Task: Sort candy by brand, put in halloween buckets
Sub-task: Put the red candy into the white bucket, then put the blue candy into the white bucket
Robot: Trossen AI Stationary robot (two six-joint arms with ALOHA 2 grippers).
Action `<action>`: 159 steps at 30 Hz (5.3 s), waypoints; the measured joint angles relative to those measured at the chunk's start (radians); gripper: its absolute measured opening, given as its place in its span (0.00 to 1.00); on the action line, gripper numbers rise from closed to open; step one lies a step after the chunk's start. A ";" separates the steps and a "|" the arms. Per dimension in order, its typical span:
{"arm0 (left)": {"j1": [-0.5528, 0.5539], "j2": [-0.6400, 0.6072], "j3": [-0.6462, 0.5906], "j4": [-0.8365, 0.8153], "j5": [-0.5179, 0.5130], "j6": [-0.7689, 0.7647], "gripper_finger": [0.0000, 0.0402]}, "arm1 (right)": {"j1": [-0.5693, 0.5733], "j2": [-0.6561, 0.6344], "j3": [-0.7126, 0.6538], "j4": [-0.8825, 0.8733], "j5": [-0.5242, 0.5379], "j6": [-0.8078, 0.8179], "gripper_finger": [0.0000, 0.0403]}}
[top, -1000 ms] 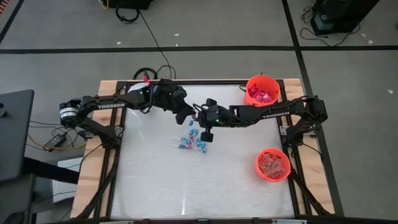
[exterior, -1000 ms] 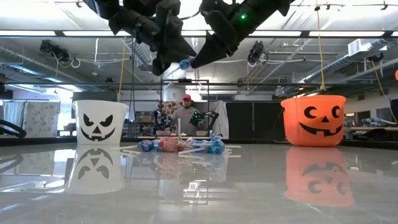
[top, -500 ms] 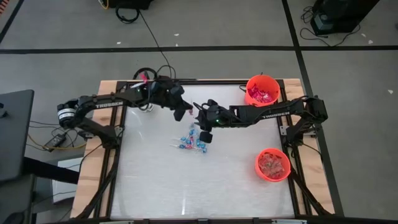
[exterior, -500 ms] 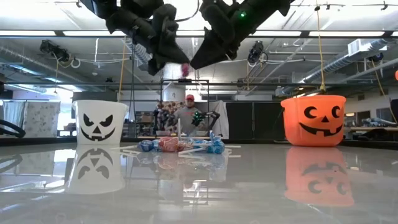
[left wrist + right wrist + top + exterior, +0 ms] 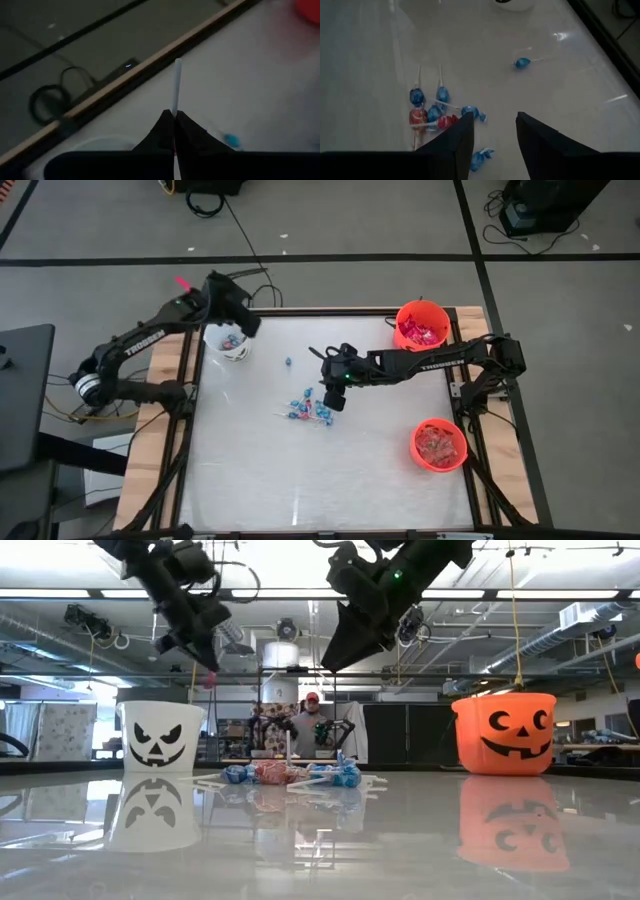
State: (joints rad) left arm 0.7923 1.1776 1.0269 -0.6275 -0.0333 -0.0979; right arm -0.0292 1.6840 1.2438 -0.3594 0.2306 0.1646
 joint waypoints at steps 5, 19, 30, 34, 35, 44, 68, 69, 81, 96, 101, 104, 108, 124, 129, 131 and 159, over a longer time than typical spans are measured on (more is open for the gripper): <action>0.110 -0.002 -0.039 -0.037 0.003 0.019 0.01 | -0.011 0.000 0.000 0.000 0.005 0.057 0.39; 0.181 -0.001 -0.268 0.064 0.011 -0.095 0.05 | -0.074 0.000 0.000 -0.003 -0.023 0.138 0.39; 0.186 -0.001 -0.334 0.037 0.018 -0.154 0.14 | -0.149 0.061 -0.016 -0.060 -0.123 0.309 0.39; 0.184 -0.004 -0.280 -0.006 0.056 -0.173 0.28 | -0.164 0.102 -0.042 -0.053 -0.176 0.322 0.39; 0.182 -0.006 -0.262 -0.017 0.058 -0.173 0.31 | -0.164 0.107 -0.046 -0.045 -0.202 0.322 0.39; 0.135 -0.107 -0.100 -0.044 0.092 -0.141 0.47 | -0.082 0.175 -0.104 -0.012 -0.356 0.312 0.39; -0.207 -0.123 -0.143 0.148 0.260 -0.210 0.47 | -0.016 0.237 -0.132 0.063 -0.129 0.297 0.04; -0.212 -0.123 -0.163 0.191 0.295 -0.239 0.47 | -0.016 0.228 -0.133 0.064 -0.119 0.296 0.03; -0.277 -0.123 -0.451 0.890 0.499 -0.362 0.47 | -0.015 0.039 -0.133 0.310 -0.149 0.177 0.01; -0.396 -0.077 -0.496 1.089 0.446 -0.300 0.63 | -0.075 -0.002 -0.131 0.582 -0.205 0.207 0.01; -0.414 -0.025 -0.496 1.173 0.443 -0.314 0.67 | -0.086 -0.002 -0.132 0.621 -0.231 0.207 0.01; -0.415 0.001 -0.496 1.230 0.441 -0.335 0.67 | -0.086 -0.002 -0.132 0.623 -0.232 0.202 0.01; -0.415 0.025 -0.496 1.283 0.420 -0.369 0.63 | -0.085 -0.002 -0.132 0.661 -0.232 0.194 0.01; -0.410 0.039 -0.496 1.375 0.393 -0.407 0.19 | -0.096 -0.002 -0.131 0.685 -0.264 0.164 0.03; -0.350 -0.018 -0.486 1.289 0.352 -0.412 0.19 | -0.113 0.000 -0.131 0.586 -0.233 0.187 0.18; -0.325 -0.053 -0.478 1.189 0.340 -0.403 0.19 | -0.118 0.014 -0.133 0.553 -0.217 0.179 0.27; 0.020 -0.250 -0.248 0.057 -0.260 -0.231 0.26 | -0.227 0.533 0.366 0.212 -0.190 0.260 0.57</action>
State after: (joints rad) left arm 0.8120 0.9272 0.7788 -0.5704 -0.2935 -0.3293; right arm -0.2566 2.2174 1.6098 -0.1473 0.0406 0.4248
